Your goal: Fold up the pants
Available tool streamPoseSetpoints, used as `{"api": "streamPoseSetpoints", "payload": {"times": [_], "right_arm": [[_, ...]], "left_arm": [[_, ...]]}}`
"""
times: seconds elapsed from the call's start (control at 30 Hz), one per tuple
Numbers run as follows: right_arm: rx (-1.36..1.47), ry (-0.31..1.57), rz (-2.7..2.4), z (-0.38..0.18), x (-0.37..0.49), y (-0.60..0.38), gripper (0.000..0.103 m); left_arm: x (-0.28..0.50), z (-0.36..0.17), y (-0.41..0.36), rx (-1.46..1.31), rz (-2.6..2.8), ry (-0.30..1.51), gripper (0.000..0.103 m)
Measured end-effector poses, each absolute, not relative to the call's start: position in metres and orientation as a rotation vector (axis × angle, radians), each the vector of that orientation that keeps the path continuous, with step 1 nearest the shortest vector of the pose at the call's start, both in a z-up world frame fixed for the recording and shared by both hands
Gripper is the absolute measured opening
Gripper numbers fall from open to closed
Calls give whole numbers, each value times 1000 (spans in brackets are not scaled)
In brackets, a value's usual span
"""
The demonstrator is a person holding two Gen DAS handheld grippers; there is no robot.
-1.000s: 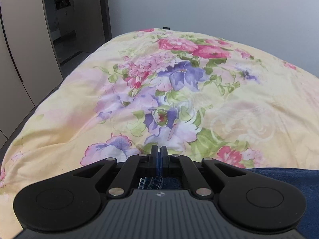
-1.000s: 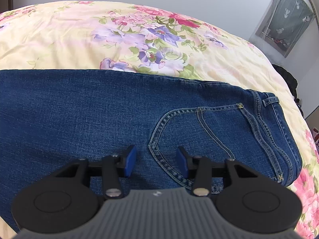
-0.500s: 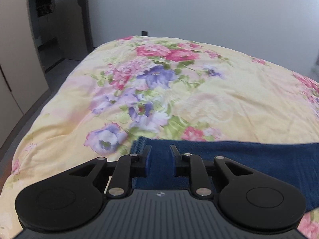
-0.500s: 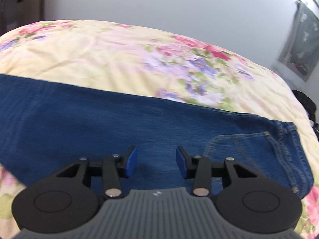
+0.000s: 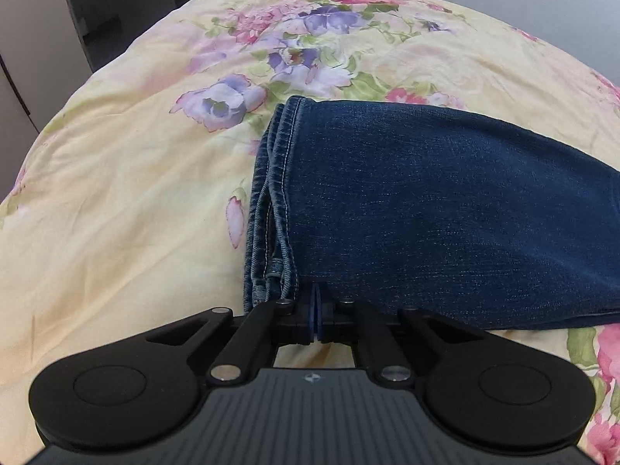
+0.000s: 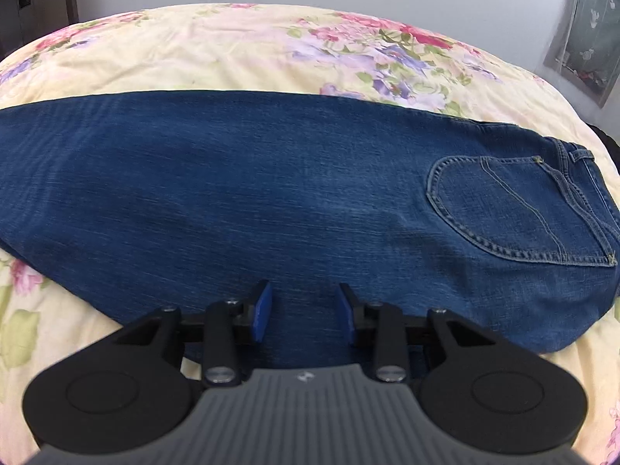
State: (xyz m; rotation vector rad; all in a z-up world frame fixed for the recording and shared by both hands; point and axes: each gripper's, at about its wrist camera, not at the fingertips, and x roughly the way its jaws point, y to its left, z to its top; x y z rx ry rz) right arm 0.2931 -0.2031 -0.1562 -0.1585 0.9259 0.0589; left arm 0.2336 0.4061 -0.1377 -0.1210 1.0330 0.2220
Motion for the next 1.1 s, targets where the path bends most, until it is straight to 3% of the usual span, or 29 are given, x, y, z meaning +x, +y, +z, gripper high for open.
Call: {"api": "streamPoseSetpoints", "payload": {"times": [0.23, 0.43, 0.7, 0.97, 1.03, 1.1], "right_arm": [[-91, 815, 149, -117, 268, -167, 31], [-54, 749, 305, -123, 259, -92, 29], [-18, 832, 288, -163, 262, -77, 17], [108, 784, 271, -125, 249, -130, 17], [146, 769, 217, -110, 240, -167, 20], [212, 761, 145, -98, 236, -214, 34]], "left_arm": [[219, -91, 348, -96, 141, 887, 6], [227, -92, 249, -42, -65, 809, 9], [234, -145, 227, 59, -33, 1013, 9], [228, -109, 216, 18, -28, 975, 8], [233, -99, 202, 11, -47, 963, 8], [239, -93, 187, -4, -65, 955, 8]]}}
